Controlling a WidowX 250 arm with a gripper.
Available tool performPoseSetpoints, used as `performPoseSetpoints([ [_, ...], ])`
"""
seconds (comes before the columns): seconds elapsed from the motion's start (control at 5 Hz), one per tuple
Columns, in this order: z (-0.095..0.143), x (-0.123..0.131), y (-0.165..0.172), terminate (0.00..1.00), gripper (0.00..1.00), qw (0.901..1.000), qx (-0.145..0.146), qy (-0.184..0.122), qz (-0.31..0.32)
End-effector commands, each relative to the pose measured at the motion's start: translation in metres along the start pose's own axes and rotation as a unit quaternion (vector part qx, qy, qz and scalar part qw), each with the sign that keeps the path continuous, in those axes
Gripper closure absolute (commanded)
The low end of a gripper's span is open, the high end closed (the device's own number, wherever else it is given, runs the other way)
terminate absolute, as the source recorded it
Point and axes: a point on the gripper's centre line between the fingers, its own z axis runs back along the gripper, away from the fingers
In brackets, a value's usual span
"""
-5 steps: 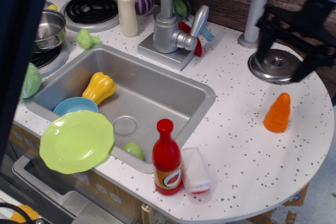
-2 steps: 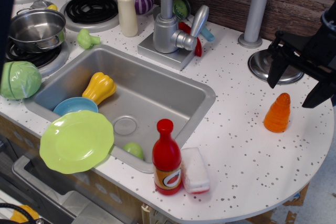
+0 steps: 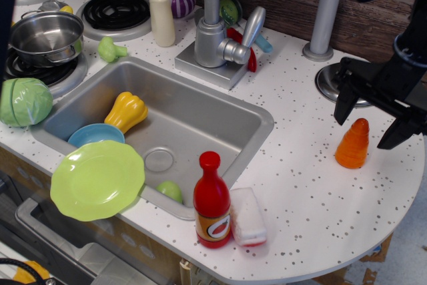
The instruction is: Put carrot on plate
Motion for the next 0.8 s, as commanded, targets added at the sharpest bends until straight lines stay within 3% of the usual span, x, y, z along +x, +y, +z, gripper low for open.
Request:
performPoseSetpoints([
  [0.0,0.016,0.011,0.007,0.0,0.0,0.9982,-0.028,-0.048,0.019],
  [0.2,0.007,0.008,0.006,0.0,1.0,0.9965,-0.05,-0.058,0.032],
  [0.4,0.005,0.008,0.005,0.0,1.0,0.9958,-0.041,-0.075,0.032],
  [0.6,0.01,0.009,0.013,0.0,1.0,0.9957,-0.058,-0.062,0.036],
])
